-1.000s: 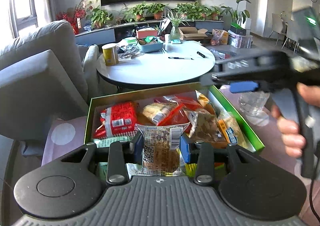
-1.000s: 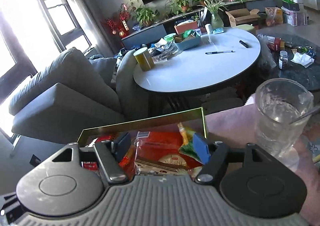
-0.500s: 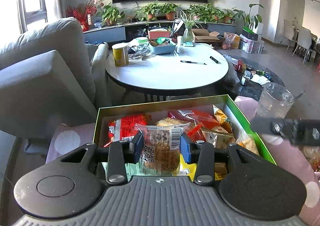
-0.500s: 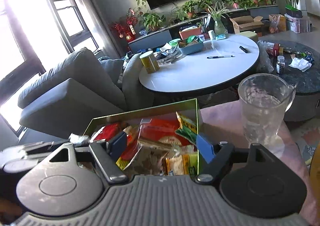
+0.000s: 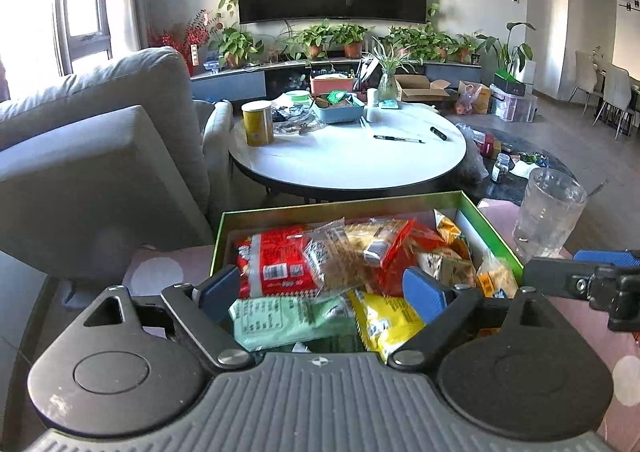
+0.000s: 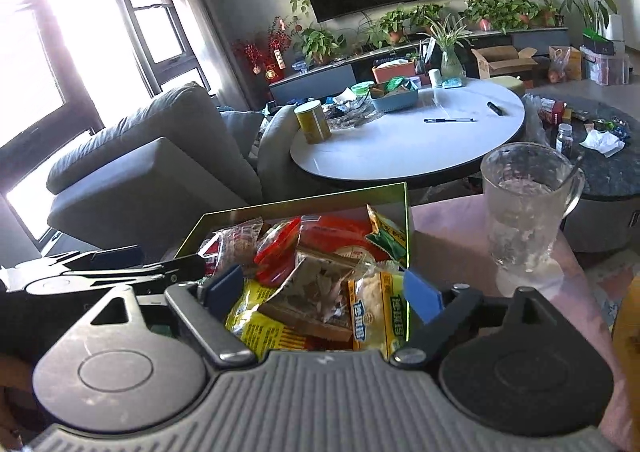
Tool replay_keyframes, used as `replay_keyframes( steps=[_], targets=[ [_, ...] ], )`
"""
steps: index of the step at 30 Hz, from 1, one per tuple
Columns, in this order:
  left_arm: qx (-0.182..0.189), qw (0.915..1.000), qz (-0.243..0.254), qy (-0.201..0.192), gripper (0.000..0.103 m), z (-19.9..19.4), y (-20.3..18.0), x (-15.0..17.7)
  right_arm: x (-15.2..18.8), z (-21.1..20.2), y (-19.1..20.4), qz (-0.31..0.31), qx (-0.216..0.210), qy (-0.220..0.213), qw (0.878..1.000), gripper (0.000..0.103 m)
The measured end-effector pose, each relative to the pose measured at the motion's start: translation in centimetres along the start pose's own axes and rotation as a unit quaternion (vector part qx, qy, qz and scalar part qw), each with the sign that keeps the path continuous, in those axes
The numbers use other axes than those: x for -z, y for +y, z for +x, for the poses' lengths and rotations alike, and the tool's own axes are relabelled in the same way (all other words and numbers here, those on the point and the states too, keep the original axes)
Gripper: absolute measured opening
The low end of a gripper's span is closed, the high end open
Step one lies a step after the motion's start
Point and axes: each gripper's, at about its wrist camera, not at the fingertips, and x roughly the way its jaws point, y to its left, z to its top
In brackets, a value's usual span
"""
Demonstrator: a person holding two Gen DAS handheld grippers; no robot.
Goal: Organize snacks
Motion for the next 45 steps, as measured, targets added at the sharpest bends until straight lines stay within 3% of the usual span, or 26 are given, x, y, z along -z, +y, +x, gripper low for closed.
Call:
replay_keyframes(
  steps=[5,8,11,13,18,32,45],
  targets=[
    [0.0,0.9999,0.0,-0.015,0.093,-2.1,-0.1,0.9,0.9,-1.8,0.8,-0.023,0.0,-0.034,0.999,0.077],
    [-0.001,0.9998,0.001,-0.02,0.094,-3.5,-0.1,1.1,1.8,-3.5,1.7,-0.048,0.01,-0.092,0.994,0.077],
    [-0.005,0.9995,-0.009,-0.03,0.103,-5.0,-0.1,1.4,2.5,-5.2,3.0,-0.083,0.027,-0.138,0.987,0.077],
    [-0.009,0.9992,-0.015,-0.037,0.103,-6.0,-0.1,1.7,2.7,-5.9,3.5,-0.097,0.022,-0.129,0.987,0.077],
    [-0.016,0.9991,-0.014,-0.036,0.103,-8.0,-0.2,2.8,3.2,-7.5,3.6,-0.062,-0.005,-0.122,0.991,0.077],
    [-0.017,0.999,-0.002,-0.042,0.103,-12.7,0.0,6.4,5.7,-9.9,5.9,-0.063,0.008,-0.096,0.993,0.077],
    [-0.017,0.9978,-0.003,-0.064,0.103,-16.6,-0.3,7.6,7.4,-12.1,7.8,-0.076,0.005,-0.094,0.993,0.077]
  ],
)
